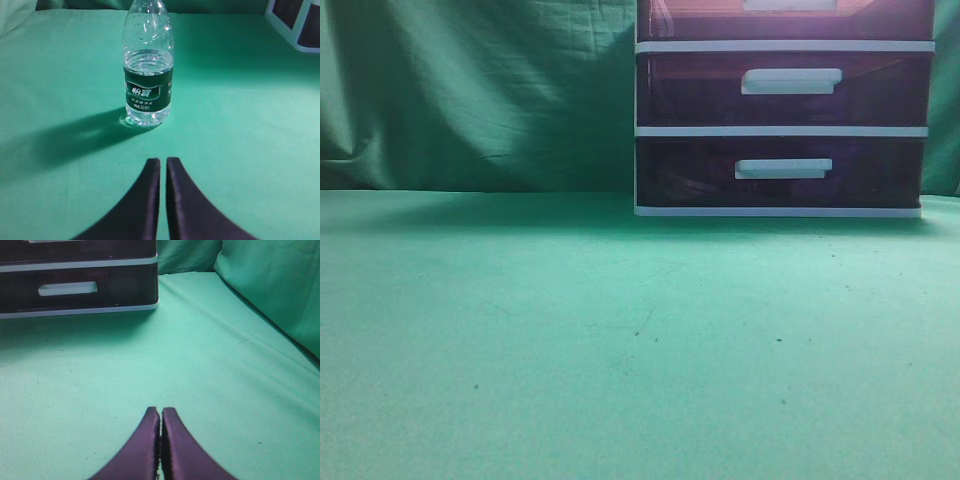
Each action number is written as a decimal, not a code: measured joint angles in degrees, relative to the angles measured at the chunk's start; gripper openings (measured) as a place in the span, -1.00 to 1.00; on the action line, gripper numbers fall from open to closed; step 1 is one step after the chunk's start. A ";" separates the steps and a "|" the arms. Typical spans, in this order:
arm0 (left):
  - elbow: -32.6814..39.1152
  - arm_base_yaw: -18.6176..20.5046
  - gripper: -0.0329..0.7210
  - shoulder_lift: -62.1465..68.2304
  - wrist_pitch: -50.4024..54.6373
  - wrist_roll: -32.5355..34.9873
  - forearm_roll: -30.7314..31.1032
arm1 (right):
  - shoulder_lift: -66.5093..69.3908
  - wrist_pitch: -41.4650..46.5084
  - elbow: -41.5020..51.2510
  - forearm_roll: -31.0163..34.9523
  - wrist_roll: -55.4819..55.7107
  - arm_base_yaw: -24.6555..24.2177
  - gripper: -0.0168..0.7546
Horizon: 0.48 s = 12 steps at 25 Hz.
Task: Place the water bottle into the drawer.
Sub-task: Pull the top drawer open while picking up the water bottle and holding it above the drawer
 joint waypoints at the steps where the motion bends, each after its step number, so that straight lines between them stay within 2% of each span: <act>1: 0.00 0.00 -0.91 0.00 0.00 0.00 0.00 | 0.00 0.00 0.00 0.00 0.00 0.00 -0.96; 12: 0.00 0.00 -0.91 0.00 0.00 0.00 0.00 | 0.00 0.00 0.00 0.00 0.00 0.00 -0.96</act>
